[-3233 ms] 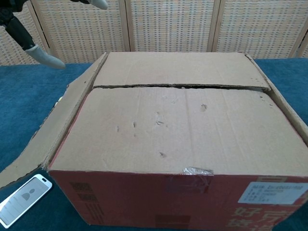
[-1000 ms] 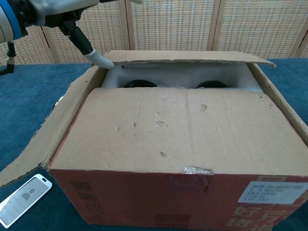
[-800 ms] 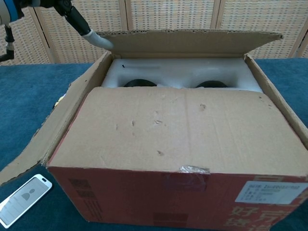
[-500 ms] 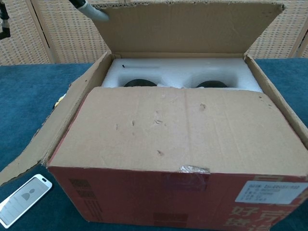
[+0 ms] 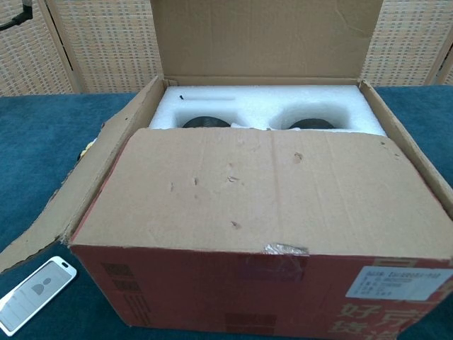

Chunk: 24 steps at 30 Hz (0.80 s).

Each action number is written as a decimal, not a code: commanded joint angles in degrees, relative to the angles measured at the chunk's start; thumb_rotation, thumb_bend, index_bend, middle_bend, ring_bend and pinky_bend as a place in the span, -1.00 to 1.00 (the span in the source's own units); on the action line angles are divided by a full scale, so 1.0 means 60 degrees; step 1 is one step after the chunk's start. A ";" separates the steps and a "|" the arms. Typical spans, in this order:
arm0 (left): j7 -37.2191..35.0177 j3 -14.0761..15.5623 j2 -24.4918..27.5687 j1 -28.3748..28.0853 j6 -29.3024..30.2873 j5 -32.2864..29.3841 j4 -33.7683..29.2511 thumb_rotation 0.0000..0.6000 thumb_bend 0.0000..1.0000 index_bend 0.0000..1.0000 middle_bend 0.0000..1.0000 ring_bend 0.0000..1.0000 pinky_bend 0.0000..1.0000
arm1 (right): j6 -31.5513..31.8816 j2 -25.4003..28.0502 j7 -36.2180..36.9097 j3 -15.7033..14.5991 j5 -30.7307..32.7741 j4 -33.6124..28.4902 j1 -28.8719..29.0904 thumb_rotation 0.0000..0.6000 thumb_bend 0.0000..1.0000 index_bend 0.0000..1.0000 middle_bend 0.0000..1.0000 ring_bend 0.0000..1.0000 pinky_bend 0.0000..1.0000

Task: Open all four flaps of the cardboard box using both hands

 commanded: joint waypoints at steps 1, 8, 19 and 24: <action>0.0206 -0.0069 -0.0867 -0.0597 -0.0387 -0.0353 0.1230 0.71 -0.78 -1.00 -1.00 -1.00 -1.00 | -0.0017 0.0002 -0.0023 0.0003 0.0028 -0.0012 0.0004 1.00 -0.48 -0.86 -0.93 -1.00 -1.00; 0.0292 -0.0073 -0.1318 -0.0820 -0.0740 -0.0900 0.1803 0.71 -0.78 -1.00 -1.00 -1.00 -1.00 | -0.0005 0.0030 -0.0053 -0.0014 0.0070 -0.0026 -0.0036 1.00 -0.48 -0.86 -0.93 -1.00 -1.00; -0.0709 -0.0122 0.0208 -0.0273 -0.1951 -0.2005 -0.0673 0.74 -0.77 -0.75 -1.00 -1.00 -1.00 | -0.0037 0.0014 -0.0087 -0.0014 0.0091 -0.0043 -0.0029 1.00 -0.48 -0.86 -0.93 -1.00 -1.00; -0.1013 -0.0020 0.1324 -0.0061 -0.2723 -0.2631 -0.1952 0.79 -0.74 -0.58 -1.00 -1.00 -1.00 | -0.0052 -0.0034 -0.0149 -0.0014 0.0050 -0.0088 0.0006 1.00 -0.48 -0.86 -0.93 -1.00 -1.00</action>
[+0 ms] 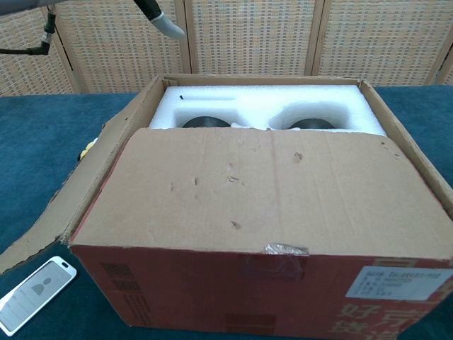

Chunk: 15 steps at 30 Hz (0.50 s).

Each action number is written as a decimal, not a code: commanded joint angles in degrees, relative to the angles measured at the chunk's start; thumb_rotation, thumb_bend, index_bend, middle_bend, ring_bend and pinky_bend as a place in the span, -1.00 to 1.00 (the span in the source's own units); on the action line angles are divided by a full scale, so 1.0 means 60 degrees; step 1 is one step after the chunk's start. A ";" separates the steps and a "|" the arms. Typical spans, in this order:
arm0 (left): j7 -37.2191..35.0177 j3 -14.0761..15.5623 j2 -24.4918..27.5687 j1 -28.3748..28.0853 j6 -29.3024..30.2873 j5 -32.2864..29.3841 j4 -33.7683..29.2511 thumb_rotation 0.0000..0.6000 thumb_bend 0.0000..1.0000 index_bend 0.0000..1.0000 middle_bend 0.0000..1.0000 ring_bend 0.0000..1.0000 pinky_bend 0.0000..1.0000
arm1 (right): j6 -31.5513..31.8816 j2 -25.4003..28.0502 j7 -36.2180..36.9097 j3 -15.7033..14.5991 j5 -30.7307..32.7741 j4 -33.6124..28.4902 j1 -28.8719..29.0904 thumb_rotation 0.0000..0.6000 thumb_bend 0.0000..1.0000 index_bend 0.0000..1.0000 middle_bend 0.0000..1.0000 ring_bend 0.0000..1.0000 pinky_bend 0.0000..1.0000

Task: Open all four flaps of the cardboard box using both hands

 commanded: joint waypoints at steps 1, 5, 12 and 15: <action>-0.0496 0.0142 0.1135 0.0345 -0.0794 -0.0576 -0.1265 0.85 -0.74 -0.53 -1.00 -1.00 -1.00 | 0.0018 -0.0016 -0.0030 0.0001 -0.0023 -0.0047 0.0004 1.00 -0.48 -0.86 -0.93 -1.00 -1.00; -0.1045 0.0328 0.1828 0.0582 -0.1324 -0.0584 -0.2040 0.23 -0.75 -0.39 -1.00 -1.00 -1.00 | 0.0047 -0.0021 -0.0035 -0.0007 -0.0035 -0.0089 -0.0015 1.00 -0.48 -0.86 -0.93 -1.00 -1.00; -0.1819 0.0647 0.2332 0.0782 -0.1797 -0.0205 -0.2644 -0.20 -0.77 -0.25 -1.00 -1.00 -1.00 | 0.0064 -0.0041 0.0020 -0.0023 -0.0063 -0.0105 -0.0039 1.00 -0.48 -0.86 -0.93 -1.00 -1.00; -0.2166 0.0768 0.2449 0.0845 -0.1960 -0.0078 -0.2833 -0.37 -0.78 -0.22 -1.00 -1.00 -1.00 | 0.0087 -0.0041 0.0043 -0.0035 -0.0087 -0.0104 -0.0061 1.00 -0.48 -0.86 -0.93 -1.00 -1.00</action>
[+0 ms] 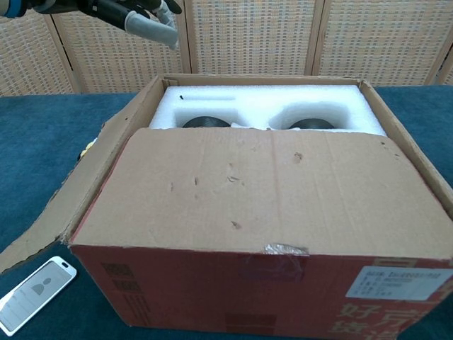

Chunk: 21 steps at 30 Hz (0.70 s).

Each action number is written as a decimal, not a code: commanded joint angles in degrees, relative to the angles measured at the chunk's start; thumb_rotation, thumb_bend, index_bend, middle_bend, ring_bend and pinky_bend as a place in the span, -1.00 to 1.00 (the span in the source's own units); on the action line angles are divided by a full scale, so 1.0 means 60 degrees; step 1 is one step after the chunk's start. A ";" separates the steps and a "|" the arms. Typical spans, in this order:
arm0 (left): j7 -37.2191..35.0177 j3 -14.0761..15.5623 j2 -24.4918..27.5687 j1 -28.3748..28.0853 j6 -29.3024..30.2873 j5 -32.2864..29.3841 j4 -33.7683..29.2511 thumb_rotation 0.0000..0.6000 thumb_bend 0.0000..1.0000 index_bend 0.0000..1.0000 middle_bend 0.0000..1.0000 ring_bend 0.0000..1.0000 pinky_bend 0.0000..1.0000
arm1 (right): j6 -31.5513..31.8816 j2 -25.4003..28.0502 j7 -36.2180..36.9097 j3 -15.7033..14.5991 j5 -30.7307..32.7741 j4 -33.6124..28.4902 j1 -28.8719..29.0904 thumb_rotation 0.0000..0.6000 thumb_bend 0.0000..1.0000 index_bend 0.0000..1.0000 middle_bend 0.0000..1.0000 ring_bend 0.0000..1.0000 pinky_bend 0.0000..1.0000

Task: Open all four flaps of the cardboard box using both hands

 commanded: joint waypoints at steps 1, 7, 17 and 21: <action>-0.0391 0.0147 0.0157 0.0079 -0.0236 0.0144 -0.0225 -0.42 -0.79 -0.22 -1.00 -1.00 -1.00 | 0.0017 0.0002 0.0018 -0.0004 -0.0010 0.0003 -0.0015 1.00 -0.48 -0.86 -0.93 -1.00 -1.00; -0.0869 0.0362 0.0314 0.0009 -0.0660 0.0336 -0.0408 -0.53 -0.83 -0.19 -1.00 -1.00 -1.00 | 0.0061 0.0001 0.0088 -0.0029 -0.0037 0.0015 -0.0069 1.00 -0.48 -0.86 -0.93 -1.00 -1.00; -0.0893 0.0743 0.0480 -0.0076 -0.0734 0.0969 -0.0798 -0.55 -0.85 -0.14 -1.00 -1.00 -1.00 | 0.0187 0.0059 0.0228 -0.0052 -0.0096 0.0028 -0.0187 1.00 -0.48 -0.86 -0.93 -1.00 -1.00; -0.0407 0.1086 0.0310 -0.0017 -0.0287 0.1440 -0.0908 -0.55 -0.87 -0.14 -1.00 -1.00 -1.00 | 0.0189 0.0056 0.0333 -0.0069 -0.0125 0.0064 -0.0218 1.00 -0.48 -0.86 -0.93 -1.00 -1.00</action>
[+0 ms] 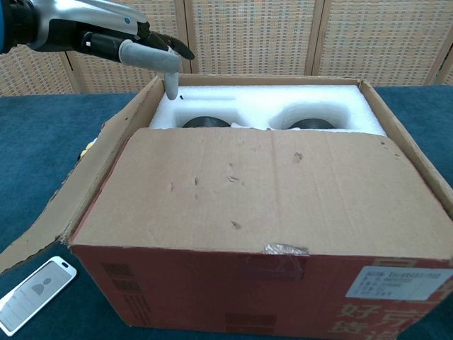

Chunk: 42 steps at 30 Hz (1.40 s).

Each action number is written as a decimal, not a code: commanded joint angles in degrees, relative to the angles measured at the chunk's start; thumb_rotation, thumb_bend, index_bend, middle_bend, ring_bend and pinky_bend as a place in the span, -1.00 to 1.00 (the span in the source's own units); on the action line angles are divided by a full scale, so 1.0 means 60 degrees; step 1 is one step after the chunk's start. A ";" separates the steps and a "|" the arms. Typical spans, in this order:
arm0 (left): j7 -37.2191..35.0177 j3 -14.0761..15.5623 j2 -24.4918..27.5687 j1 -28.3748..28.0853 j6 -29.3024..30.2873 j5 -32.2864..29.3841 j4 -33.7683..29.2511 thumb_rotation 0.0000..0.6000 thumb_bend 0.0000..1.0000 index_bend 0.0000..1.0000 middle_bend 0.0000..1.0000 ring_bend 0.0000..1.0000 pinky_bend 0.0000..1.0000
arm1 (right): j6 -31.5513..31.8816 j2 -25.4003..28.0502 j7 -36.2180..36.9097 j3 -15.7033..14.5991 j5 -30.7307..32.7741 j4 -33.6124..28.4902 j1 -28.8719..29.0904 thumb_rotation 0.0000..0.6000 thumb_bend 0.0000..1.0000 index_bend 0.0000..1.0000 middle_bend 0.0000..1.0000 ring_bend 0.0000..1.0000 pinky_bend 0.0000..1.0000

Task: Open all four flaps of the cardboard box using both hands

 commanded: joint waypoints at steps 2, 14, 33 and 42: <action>0.0489 0.0350 -0.0234 0.0081 0.0515 0.0400 -0.0112 -0.55 -0.88 -0.14 -1.00 -1.00 -1.00 | 0.0006 -0.0008 0.0071 -0.0011 -0.0039 0.0038 -0.0019 1.00 -0.48 -0.86 -0.93 -1.00 -1.00; 0.1183 0.0882 -0.0783 0.0034 0.1028 0.0484 -0.0138 -0.55 -0.89 -0.14 -1.00 -1.00 -1.00 | 0.0071 -0.0006 0.0216 -0.0036 -0.0085 0.0109 -0.0106 1.00 -0.48 -0.86 -0.93 -1.00 -1.00; -0.0405 0.0736 -0.0287 0.0345 0.0907 0.0881 -0.0773 -0.55 -0.90 -0.14 -1.00 -1.00 -1.00 | 0.0121 -0.0007 0.0349 -0.0015 -0.0080 0.0205 -0.0170 1.00 -0.48 -0.86 -0.93 -1.00 -1.00; -0.3116 0.0245 0.0602 0.0838 0.0339 0.2094 -0.1239 -0.55 -0.91 -0.14 -1.00 -1.00 -1.00 | 0.0058 -0.0045 0.0251 0.0021 -0.0031 0.0178 -0.0110 1.00 -0.48 -0.86 -0.93 -1.00 -1.00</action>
